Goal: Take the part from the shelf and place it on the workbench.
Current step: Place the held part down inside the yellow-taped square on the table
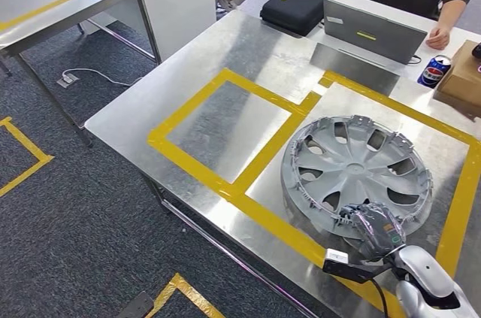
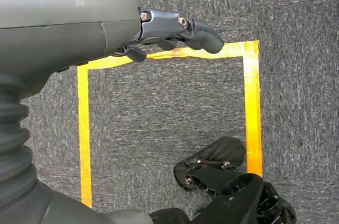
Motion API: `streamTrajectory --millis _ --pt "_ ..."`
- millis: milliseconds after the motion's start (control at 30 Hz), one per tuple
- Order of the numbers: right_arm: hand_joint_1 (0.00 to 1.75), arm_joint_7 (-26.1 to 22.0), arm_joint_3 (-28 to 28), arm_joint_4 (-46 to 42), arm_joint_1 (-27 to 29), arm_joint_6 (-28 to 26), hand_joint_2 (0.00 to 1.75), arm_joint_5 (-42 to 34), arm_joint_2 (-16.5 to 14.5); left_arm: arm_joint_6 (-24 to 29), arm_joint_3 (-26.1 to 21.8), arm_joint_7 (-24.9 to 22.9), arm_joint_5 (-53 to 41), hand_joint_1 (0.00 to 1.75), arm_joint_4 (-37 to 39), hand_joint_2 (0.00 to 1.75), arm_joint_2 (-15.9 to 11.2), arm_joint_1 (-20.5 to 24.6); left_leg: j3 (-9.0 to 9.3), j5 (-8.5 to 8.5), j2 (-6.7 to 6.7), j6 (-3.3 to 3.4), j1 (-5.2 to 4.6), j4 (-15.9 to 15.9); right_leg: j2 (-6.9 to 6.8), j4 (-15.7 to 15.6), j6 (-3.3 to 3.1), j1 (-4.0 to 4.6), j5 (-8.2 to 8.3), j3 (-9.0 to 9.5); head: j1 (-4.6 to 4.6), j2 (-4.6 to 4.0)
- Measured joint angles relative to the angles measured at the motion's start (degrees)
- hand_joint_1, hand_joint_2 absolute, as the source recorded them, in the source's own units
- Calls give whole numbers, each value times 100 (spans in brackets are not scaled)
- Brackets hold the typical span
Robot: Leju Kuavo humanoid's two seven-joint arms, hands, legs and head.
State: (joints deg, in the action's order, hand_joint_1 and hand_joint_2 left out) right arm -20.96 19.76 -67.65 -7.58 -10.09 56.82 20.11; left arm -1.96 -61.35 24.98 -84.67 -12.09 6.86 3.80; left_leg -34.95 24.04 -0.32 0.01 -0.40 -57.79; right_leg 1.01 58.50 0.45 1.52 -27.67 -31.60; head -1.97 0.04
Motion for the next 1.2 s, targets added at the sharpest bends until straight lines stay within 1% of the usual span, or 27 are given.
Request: streamTrajectory --millis 33,67,100,167,200,233,400,500,633,767,867,933,967,1000,1033,1067,1100,1133,1167,1200 --pt "140 21 20 0 -2 -4 175 -24 -2 -11 2 2 -1 0 0 175 0 0 0 0 0 0 0 0 0 0 0 0 0 0 1 0" --pt "100 45 31 0 0 -13 175 -56 -2 -25 5 4 -10 0 0 175 0 0 0 0 0 0 0 0 0 0 -1 0 0 -1 0 0" --pt "68 66 34 0 7 -29 175 -97 -3 -37 18 1 -30 0 0 175 0 -1 1 0 0 0 0 0 0 0 -1 0 -1 -1 0 0" --pt "3 87 31 0 38 -75 175 -197 -1 -68 57 -6 -56 0 0 87 1 -6 1 0 0 0 0 0 -1 0 -1 0 -1 -1 -1 0" --pt "0 92 24 -1 63 -99 175 -250 3 -93 75 -4 -40 0 0 44 1 -8 1 0 0 0 0 0 -1 0 -1 0 -1 -1 -1 0" --pt "0 101 10 -9 95 -120 175 -298 8 -121 84 4 -7 0 0 0 2 -9 1 0 -1 0 0 0 -3 0 -1 -1 -1 -1 -1 0" --pt "0 292 -150 -239 318 -213 175 -355 27 -165 80 26 142 0 0 0 2 -22 0 1 -7 0 -1 0 -13 0 1 -1 -4 3 -1 0" --pt "0 474 -216 -614 557 -287 175 -360 26 -126 68 22 232 0 0 0 2 -29 -1 5 -10 6 -7 -1 -16 -2 5 -7 -6 18 -1 0" --pt "0 514 -227 -1260 983 -301 0 -688 2 -58 15 7 336 0 0 0 2 -43 -5 10 -14 14 -21 -1 -22 -3 15 -20 -8 43 0 0" --pt "0 277 -205 -1967 1346 -360 0 -1269 -49 -6 -67 8 429 0 0 0 3 -51 -5 27 -16 40 -40 -2 -24 -3 38 -40 -23 43 1 0" --pt "0 149 -143 -2480 1585 -416 0 -1530 -96 26 -125 9 476 0 0 0 5 -55 -5 47 -17 70 -62 -2 -24 -10 62 -61 -36 44 1 0" --pt "0 85 -75 -2792 1713 -457 0 -1668 -120 46 -163 9 508 0 1 0 23 -56 7 20 -12 95 -40 27 -24 15 88 -56 -53 35 5 0" --pt "0 31 -43 -2927 1765 -490 0 -1757 -128 56 -179 9 519 0 2 0 33 -54 18 1 -7 109 -17 50 -27 92 110 -49 -115 7 -6 0" --pt "0 -34 -9 -3045 1810 -533 0 -1851 -132 68 -192 9 527 0 2 0 44 -52 29 -21 -1 120 9 73 -32 262 138 -49 -237 -58 -18 0" --pt "0 -109 30 -3153 1853 -583 0 -1942 -140 80 -203 9 534 0 2 0 51 -52 36 -26 4 126 25 86 -37 547 166 -63 -426 -176 -29 0" --pt "0 -178 75 -3251 1894 -634 0 -2018 -153 91 -214 9 539 0 2 0 52 -53 34 -29 9 130 32 89 -42 905 204 -86 -634 -321 -42 0" --pt "0 -229 119 -3338 1941 -686 0 -2072 -168 98 -225 9 542 0 2 0 56 -56 29 -31 12 128 37 88 -45 1258 235 -117 -802 -467 -41 0" --pt "0 -266 160 -3417 1995 -747 0 -2103 -188 104 -237 9 545 0 2 0 61 -58 23 -35 14 121 43 88 -47 1498 266 -147 -879 -563 -41 0" --pt "0 -291 194 -3482 2050 -824 0 -2120 -208 113 -252 7 547 0 2 0 68 -59 18 -41 15 109 53 87 -49 1541 294 -175 -839 -567 -41 0" --pt "0 -310 224 -3537 2104 -928 0 -2133 -232 123 -269 4 550 0 2 0 77 -61 12 -52 6 88 68 87 -50 1356 322 -203 -694 -459 -41 0"
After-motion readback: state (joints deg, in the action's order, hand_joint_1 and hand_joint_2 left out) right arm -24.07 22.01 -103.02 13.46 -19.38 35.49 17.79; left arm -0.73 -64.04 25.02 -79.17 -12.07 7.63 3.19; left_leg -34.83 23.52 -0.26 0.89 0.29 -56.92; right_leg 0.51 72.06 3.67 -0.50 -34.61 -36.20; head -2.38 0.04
